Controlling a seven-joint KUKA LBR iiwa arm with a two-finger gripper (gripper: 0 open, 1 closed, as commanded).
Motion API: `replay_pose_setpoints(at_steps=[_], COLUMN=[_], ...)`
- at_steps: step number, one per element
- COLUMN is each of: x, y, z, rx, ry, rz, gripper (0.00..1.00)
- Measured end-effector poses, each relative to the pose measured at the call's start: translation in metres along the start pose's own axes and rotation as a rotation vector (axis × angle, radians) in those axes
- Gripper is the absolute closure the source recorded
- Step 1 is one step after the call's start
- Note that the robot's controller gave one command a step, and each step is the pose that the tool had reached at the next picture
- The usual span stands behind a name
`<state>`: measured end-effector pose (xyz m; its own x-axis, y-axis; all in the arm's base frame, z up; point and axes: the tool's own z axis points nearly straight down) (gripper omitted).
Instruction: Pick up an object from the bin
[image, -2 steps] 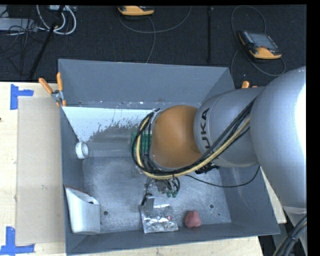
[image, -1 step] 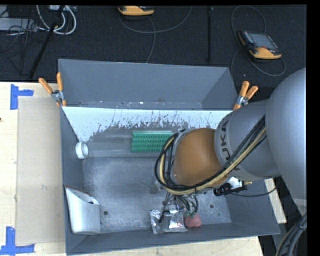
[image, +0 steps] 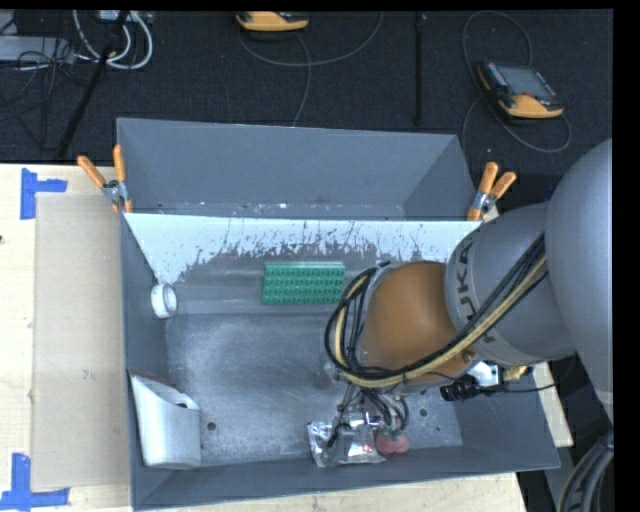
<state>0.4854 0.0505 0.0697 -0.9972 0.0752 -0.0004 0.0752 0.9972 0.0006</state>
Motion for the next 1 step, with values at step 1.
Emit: replay_pose_setpoints(at_steps=[1], x=[0.006], y=[-0.007], z=[-0.0002], rx=[-0.001], ry=[-0.002], rz=[0.104], gripper=[0.0])
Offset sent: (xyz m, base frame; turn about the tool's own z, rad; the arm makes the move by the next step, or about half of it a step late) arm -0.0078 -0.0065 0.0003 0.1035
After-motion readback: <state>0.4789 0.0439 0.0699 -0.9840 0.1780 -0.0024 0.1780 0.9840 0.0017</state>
